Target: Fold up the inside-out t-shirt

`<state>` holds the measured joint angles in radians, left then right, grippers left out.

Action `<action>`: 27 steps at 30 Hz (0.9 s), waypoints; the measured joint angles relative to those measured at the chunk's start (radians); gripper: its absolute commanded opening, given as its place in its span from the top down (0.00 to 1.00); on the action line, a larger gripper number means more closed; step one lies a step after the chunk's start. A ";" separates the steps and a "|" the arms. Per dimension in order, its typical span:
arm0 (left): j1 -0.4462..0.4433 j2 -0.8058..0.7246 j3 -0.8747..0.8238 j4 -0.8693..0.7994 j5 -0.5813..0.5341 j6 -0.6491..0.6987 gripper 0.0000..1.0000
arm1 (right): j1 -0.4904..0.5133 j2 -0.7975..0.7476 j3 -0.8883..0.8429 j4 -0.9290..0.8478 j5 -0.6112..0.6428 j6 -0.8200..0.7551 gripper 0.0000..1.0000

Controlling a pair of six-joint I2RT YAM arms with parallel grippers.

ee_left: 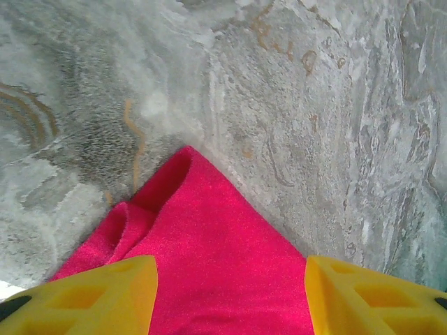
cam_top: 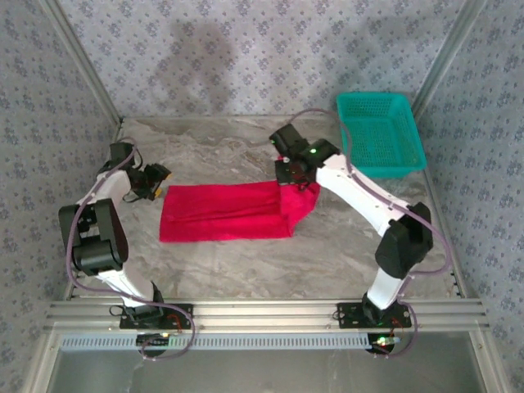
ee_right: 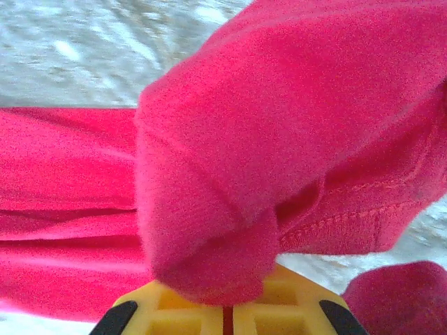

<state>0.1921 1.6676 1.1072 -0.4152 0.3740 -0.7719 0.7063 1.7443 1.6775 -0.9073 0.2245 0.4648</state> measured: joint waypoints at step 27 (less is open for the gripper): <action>0.098 -0.048 -0.064 0.000 0.023 -0.023 0.42 | 0.261 0.538 0.625 -0.013 -0.309 0.085 0.45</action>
<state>0.2901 1.6199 1.0431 -0.4152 0.3969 -0.7948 0.9668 2.2822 2.3028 -0.9207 -0.0841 0.5495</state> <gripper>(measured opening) 0.578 0.539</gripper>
